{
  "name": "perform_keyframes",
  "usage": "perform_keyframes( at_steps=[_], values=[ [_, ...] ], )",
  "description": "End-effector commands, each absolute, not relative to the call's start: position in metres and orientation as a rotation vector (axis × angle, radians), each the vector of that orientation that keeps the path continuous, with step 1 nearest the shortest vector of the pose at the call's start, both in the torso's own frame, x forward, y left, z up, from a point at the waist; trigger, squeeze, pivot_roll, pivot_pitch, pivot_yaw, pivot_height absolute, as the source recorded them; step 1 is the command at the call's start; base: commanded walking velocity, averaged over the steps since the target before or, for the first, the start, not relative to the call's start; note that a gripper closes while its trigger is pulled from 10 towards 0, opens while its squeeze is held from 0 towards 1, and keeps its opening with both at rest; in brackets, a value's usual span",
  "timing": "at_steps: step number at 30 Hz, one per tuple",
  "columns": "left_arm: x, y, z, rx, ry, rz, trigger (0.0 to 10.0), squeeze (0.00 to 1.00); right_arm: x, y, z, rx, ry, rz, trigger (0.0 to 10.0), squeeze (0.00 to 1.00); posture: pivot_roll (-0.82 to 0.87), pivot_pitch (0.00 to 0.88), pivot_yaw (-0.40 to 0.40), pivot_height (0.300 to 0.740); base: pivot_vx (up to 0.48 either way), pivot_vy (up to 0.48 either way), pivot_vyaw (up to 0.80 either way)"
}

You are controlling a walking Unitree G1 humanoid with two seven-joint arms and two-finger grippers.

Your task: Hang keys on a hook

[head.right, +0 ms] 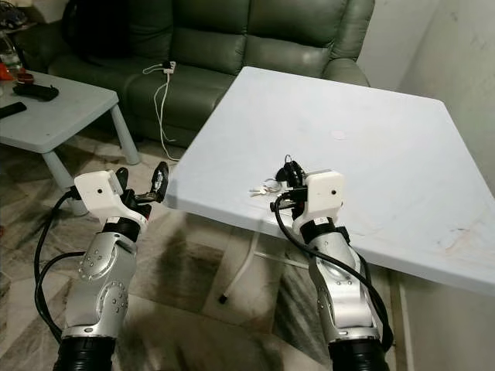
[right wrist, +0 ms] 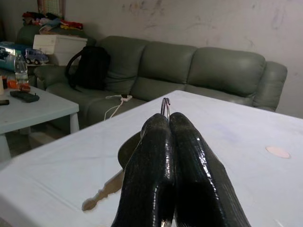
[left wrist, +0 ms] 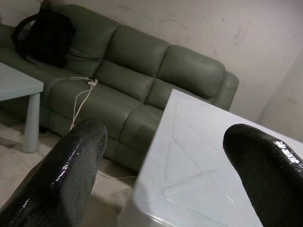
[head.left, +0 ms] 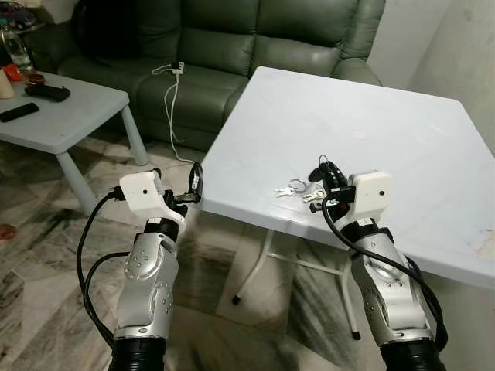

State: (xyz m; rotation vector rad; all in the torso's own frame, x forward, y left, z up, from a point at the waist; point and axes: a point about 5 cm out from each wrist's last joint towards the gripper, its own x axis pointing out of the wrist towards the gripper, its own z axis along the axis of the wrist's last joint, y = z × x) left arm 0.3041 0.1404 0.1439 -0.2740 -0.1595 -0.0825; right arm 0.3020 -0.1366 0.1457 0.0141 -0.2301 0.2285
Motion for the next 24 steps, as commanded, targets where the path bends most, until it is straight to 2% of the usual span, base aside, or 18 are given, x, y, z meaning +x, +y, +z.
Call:
perform_keyframes(
  at_steps=[1, 14, 24],
  values=[
    [0.3059, 0.1374, 0.1464, -0.280, -0.169, -0.097, 10.0, 0.00, 0.3032, -0.1399, 0.1463, 0.008, -0.221, 0.216, 10.0, 0.00, 0.02, 0.000, -0.078, 0.740, 0.000, 0.450, 0.00],
    [0.3064, 0.1345, 0.1455, -0.287, -0.169, -0.097, 10.0, 0.00, 0.3027, -0.1402, 0.1465, -0.002, -0.219, 0.223, 10.0, 0.00, 0.01, 0.000, -0.083, 0.740, 0.000, 0.443, 0.00],
    [0.3069, 0.1332, 0.1442, -0.278, -0.165, -0.084, 10.0, 0.00, 0.3048, -0.1389, 0.1425, -0.018, -0.179, 0.231, 10.0, 0.00, 0.02, 0.000, -0.081, 0.740, 0.000, 0.000, 0.00]
  ],
)
